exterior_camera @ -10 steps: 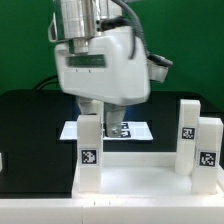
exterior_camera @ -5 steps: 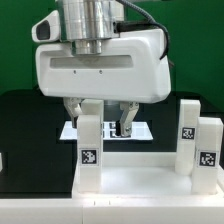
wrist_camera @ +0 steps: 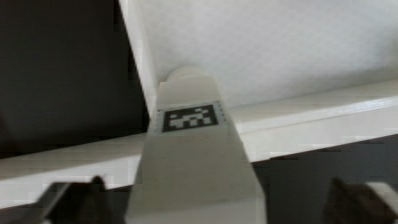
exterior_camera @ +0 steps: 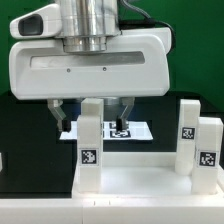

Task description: Assemble desk

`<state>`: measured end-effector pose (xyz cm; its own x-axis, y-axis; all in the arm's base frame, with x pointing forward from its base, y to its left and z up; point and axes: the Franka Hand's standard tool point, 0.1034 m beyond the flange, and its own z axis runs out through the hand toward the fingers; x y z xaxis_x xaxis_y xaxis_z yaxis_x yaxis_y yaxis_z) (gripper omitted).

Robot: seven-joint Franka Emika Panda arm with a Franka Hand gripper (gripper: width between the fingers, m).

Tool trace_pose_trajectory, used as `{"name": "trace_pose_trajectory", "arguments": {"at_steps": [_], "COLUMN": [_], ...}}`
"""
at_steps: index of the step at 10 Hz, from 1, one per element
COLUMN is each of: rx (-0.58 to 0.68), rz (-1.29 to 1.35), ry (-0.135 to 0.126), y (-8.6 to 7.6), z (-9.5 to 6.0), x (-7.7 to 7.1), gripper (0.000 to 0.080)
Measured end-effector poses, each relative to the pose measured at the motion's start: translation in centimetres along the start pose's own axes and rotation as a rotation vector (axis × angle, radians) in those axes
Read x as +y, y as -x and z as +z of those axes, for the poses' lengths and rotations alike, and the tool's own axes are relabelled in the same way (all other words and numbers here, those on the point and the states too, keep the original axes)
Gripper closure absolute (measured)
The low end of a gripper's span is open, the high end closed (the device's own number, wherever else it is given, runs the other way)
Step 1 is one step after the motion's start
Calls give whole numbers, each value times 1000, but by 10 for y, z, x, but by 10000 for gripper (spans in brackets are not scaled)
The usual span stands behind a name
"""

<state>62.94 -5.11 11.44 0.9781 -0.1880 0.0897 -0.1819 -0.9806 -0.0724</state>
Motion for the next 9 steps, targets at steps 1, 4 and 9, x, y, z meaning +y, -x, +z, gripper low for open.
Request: {"name": "trace_pose_trajectory", "arguments": {"at_steps": [1, 4, 9], "rx": [0, 4, -15], "rz": [56, 314, 1237], "ry": [0, 0, -34], "y": [0, -1, -2], "z": [0, 0, 1], "x": [0, 1, 0], "gripper": [434, 512, 512]}}
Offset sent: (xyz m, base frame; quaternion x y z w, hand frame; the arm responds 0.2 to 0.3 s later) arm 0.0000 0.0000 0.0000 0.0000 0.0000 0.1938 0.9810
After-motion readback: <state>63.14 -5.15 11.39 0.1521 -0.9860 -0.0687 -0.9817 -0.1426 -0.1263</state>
